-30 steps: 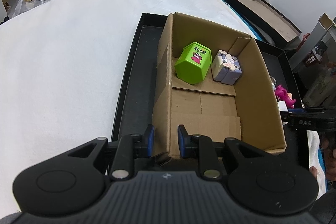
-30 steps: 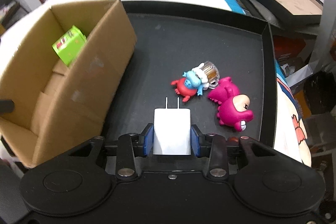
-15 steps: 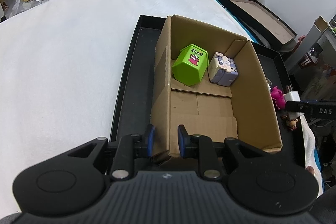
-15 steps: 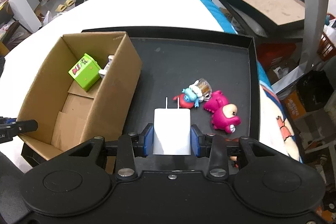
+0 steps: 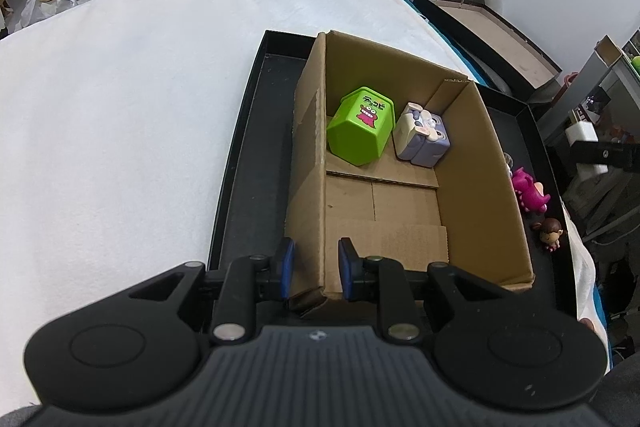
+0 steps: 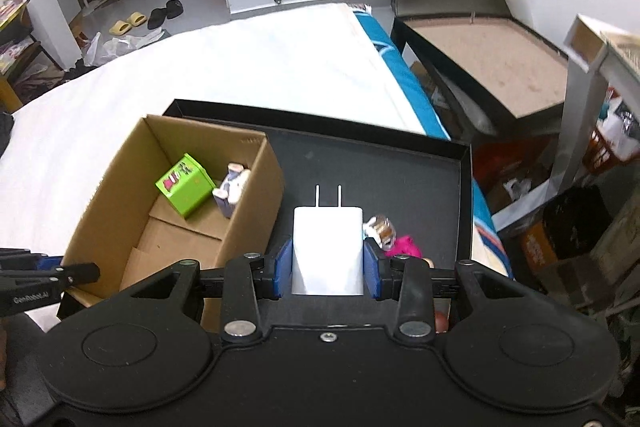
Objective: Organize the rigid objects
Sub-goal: 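Carry the charger plug into the box with the right tool and release it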
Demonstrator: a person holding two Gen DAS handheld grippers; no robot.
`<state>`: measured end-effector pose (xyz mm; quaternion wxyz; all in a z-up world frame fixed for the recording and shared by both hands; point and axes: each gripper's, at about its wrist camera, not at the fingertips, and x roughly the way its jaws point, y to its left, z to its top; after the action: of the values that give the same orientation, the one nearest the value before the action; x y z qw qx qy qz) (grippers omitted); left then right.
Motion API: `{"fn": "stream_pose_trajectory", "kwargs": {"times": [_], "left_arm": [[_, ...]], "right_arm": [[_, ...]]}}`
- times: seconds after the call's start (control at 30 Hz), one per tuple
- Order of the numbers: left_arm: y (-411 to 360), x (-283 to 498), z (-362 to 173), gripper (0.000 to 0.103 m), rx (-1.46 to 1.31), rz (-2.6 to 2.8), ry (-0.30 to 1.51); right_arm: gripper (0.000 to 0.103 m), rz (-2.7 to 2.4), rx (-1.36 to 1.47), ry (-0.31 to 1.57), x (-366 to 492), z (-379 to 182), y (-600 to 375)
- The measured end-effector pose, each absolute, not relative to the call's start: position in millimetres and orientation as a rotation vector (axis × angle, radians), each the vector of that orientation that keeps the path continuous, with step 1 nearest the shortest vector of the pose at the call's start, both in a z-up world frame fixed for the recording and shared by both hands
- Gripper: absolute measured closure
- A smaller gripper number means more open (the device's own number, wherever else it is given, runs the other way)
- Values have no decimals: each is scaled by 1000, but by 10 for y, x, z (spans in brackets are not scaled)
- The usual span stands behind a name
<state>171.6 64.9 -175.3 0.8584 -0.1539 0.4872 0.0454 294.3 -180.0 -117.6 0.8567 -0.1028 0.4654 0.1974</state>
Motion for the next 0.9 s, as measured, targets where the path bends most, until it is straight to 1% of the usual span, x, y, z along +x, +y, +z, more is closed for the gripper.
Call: {"fn": "stream_pose_trajectory", "kwargs": {"times": [0.47, 0.9], "left_arm": [[697, 1702, -1757, 81, -354, 82, 1012], [738, 1687, -1773, 81, -380, 66, 1004]], "right_arm": [[67, 433, -310, 947, 3025, -931, -1525], [67, 484, -350, 937, 2997, -835, -1125]]}}
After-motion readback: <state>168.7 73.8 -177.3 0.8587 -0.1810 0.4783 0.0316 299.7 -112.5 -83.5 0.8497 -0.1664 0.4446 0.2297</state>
